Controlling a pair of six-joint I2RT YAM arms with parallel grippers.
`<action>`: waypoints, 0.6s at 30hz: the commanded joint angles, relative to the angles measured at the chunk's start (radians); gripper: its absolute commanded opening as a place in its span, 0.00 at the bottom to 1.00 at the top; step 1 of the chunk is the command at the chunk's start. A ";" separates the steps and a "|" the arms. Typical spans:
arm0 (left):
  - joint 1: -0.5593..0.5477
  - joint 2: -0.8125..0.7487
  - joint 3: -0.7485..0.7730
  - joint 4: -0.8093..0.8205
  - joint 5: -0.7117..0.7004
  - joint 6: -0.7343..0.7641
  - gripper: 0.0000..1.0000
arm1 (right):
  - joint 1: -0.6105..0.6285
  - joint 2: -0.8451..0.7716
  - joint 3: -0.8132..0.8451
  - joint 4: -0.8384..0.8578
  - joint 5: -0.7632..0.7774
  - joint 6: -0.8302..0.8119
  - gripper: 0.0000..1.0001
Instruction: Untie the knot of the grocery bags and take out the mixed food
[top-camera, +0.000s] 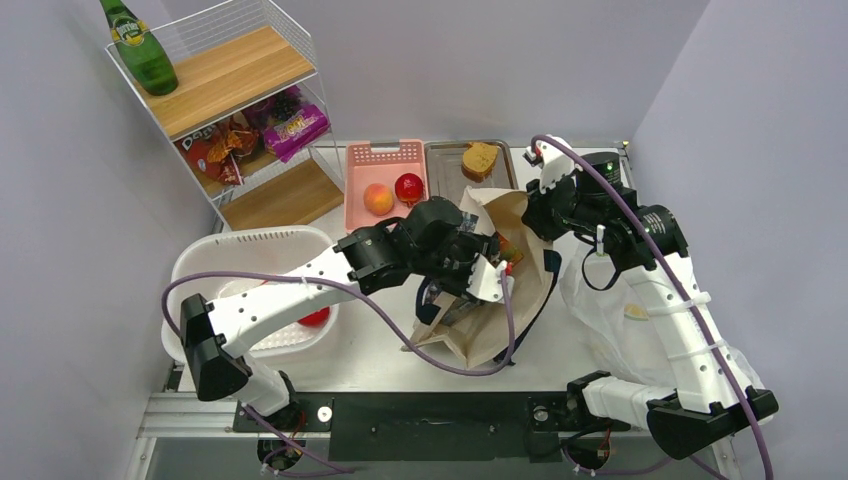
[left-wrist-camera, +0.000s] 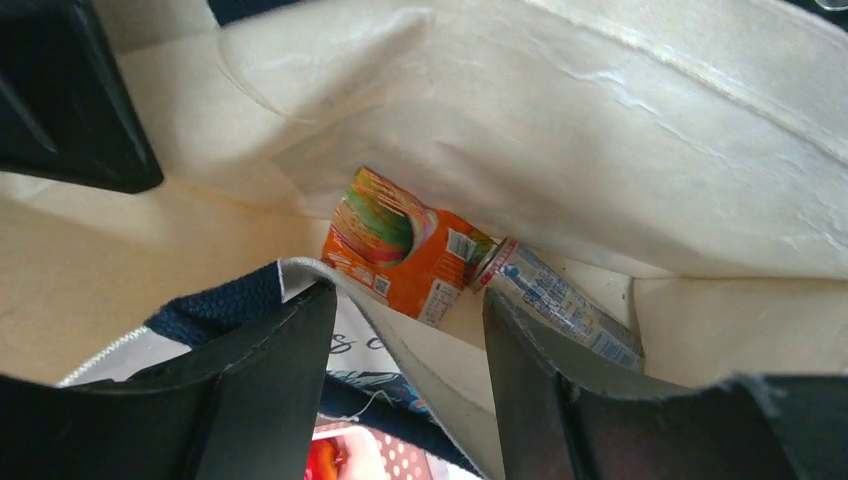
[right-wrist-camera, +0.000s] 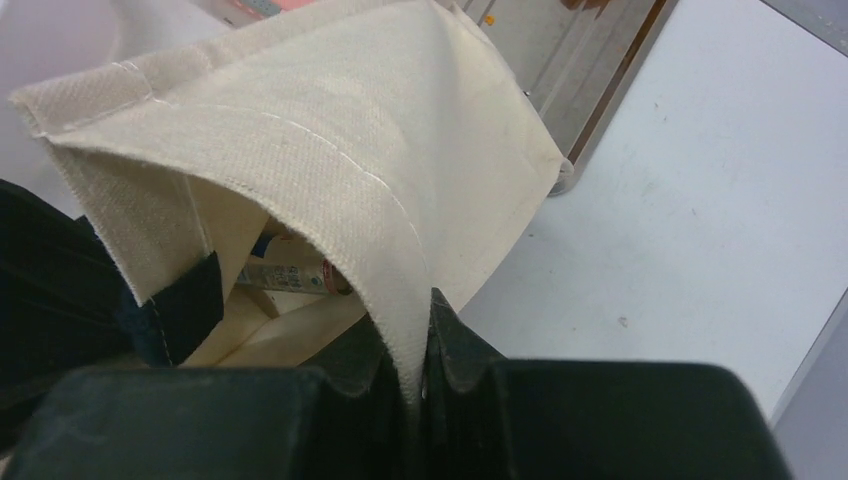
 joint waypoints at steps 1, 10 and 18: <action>-0.014 -0.007 0.183 -0.013 0.085 0.026 0.54 | 0.014 -0.023 0.016 0.115 0.029 0.047 0.00; -0.100 -0.007 0.412 -0.065 -0.038 0.004 0.54 | 0.014 -0.008 0.008 0.115 0.072 0.039 0.00; -0.050 0.150 0.499 -0.369 0.076 0.185 0.52 | 0.014 -0.019 0.025 0.113 -0.029 0.064 0.00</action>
